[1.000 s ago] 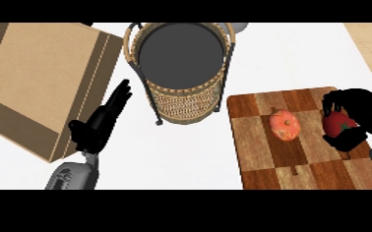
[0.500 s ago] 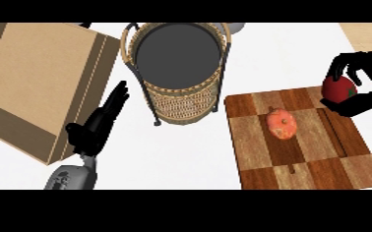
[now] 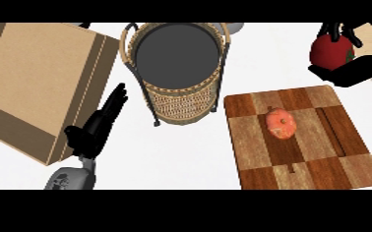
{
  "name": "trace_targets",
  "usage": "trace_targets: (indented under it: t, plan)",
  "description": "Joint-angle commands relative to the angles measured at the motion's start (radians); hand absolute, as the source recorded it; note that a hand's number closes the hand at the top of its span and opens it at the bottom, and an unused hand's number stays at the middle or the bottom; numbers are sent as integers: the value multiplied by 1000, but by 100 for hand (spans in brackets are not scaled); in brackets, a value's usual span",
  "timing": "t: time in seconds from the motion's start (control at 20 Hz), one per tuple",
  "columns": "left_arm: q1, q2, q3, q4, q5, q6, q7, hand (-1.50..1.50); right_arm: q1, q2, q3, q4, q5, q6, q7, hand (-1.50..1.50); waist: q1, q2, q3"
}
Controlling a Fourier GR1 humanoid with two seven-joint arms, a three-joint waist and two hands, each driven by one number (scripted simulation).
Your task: Pick the tomato from the cutting board and place it in the tiered basket
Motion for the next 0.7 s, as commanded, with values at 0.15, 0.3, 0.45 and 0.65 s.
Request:
trace_targets:
  t: [0.15,0.3,0.45,0.65]
  plan:
    - [-17,-18,-1,24,-8,4,-8,0,-302,116,32,-12,-78,20,383,150,9,3,-1]
    - [-31,27,31,-1,15,-30,15,0,-360,219,105,-26,-46,-39,479,150,10,2,0]
    - [-7,12,12,-36,5,-22,22,0,-496,240,98,153,-32,-71,486,150,22,6,0]
    - [-26,11,10,-26,13,-44,34,0,-531,321,176,291,70,-184,427,150,29,10,0]
